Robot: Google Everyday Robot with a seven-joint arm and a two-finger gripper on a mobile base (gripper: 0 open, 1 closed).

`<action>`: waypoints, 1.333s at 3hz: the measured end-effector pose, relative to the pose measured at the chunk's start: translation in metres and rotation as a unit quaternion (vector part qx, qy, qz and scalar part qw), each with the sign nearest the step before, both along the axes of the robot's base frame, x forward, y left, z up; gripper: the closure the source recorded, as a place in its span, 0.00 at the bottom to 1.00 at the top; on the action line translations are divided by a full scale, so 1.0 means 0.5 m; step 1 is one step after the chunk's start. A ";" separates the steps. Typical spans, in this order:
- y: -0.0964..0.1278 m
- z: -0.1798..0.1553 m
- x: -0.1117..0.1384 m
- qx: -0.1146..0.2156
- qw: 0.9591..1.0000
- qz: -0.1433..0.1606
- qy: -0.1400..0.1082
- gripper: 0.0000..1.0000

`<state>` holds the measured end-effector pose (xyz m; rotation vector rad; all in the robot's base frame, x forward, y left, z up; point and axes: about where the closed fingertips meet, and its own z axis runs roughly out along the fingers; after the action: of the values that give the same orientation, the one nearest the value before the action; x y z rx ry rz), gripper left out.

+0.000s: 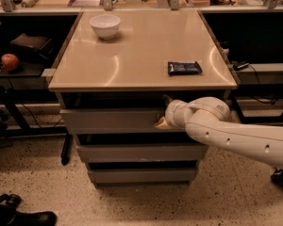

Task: Open top drawer

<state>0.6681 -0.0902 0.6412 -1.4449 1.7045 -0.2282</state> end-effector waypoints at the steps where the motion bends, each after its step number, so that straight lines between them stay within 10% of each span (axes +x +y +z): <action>1: 0.000 0.000 0.000 0.000 1.000 0.000 0.000 0.65; 2: 0.000 0.012 0.000 0.000 1.000 0.000 0.000 0.89; 4: -0.024 0.060 -0.074 0.021 0.999 0.003 -0.024 1.00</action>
Offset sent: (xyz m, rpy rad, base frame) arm -0.0035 -0.0012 0.0006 0.0177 -0.0082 0.0052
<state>0.6309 -0.1021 0.6713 -1.4023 1.6571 -0.2202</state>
